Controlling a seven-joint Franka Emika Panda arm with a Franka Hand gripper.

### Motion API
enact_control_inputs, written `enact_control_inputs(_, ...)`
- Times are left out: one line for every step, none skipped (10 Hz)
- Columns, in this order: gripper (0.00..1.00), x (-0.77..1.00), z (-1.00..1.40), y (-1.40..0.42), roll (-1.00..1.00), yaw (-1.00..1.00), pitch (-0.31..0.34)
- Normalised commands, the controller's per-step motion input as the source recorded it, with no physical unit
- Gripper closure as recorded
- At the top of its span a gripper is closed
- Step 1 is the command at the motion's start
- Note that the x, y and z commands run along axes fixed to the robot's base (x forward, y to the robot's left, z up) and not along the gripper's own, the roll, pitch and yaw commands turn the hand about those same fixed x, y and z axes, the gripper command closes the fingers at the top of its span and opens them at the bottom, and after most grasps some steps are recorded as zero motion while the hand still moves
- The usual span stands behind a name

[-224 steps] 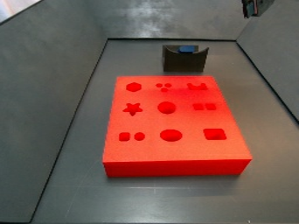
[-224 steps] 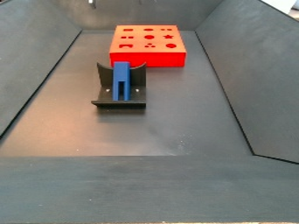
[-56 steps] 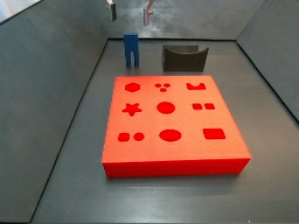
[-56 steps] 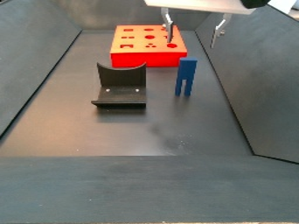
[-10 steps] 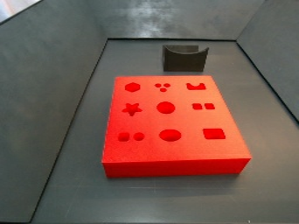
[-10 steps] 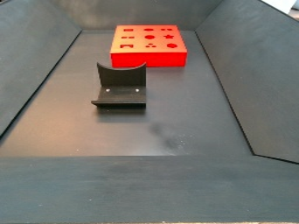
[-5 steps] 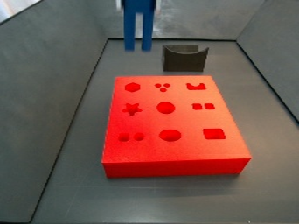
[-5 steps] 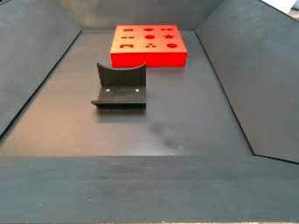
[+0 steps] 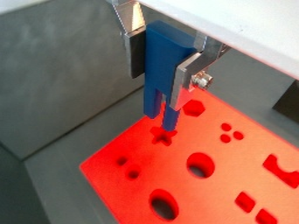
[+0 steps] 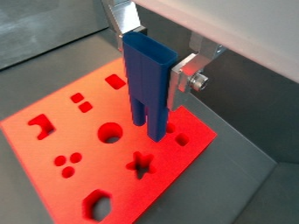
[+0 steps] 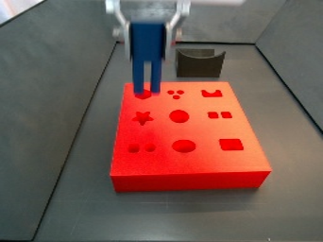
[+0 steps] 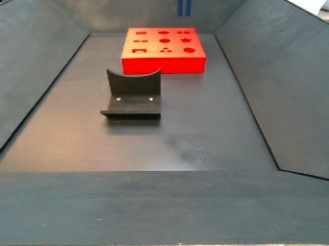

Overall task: Pick up the square-circle object. Move up. Place the square-circle object on the fixture. Regrasp the square-circle object. Rotate the square-circle object. Move to above the board. Insert the square-circle object.
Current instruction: Insert the square-circle object.

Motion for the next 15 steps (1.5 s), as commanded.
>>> enact_control_inputs(1.00, 0.00, -0.55, -0.74, 0.32, 0.13, -0.154)
enact_control_inputs(1.00, 0.00, -0.57, -0.79, 0.30, 0.11, -0.174)
enact_control_inputs(1.00, 0.00, -0.56, -0.84, 0.29, 0.05, -0.209)
enact_control_inputs(1.00, -0.01, -0.49, -0.73, 0.27, 0.00, -0.241)
enact_control_inputs(1.00, -0.06, -0.36, -0.50, 0.24, 0.03, -0.156)
enact_control_inputs(1.00, -0.12, -0.18, -0.21, 0.16, 0.10, -0.084)
enact_control_inputs(1.00, -0.07, -0.14, -0.09, 0.08, 0.09, -0.030)
enact_control_inputs(1.00, 0.00, -0.21, -0.06, 0.00, 0.02, 0.000)
enact_control_inputs(1.00, 0.05, -0.31, -0.02, 0.00, 0.00, -0.007)
enact_control_inputs(1.00, 0.13, -0.30, -0.01, 0.00, 0.00, 0.000)
enact_control_inputs(1.00, 0.26, -0.27, -0.03, 0.00, 0.00, 0.000)
enact_control_inputs(1.00, 0.34, -0.24, 0.00, 0.00, 0.00, 0.021)
enact_control_inputs(1.00, 0.25, -0.28, 0.00, 0.00, -0.01, 0.007)
enact_control_inputs(1.00, 0.26, -0.35, 0.00, 0.02, -0.07, 0.014)
enact_control_inputs(1.00, 0.21, -0.46, 0.00, 0.04, -0.15, 0.016)
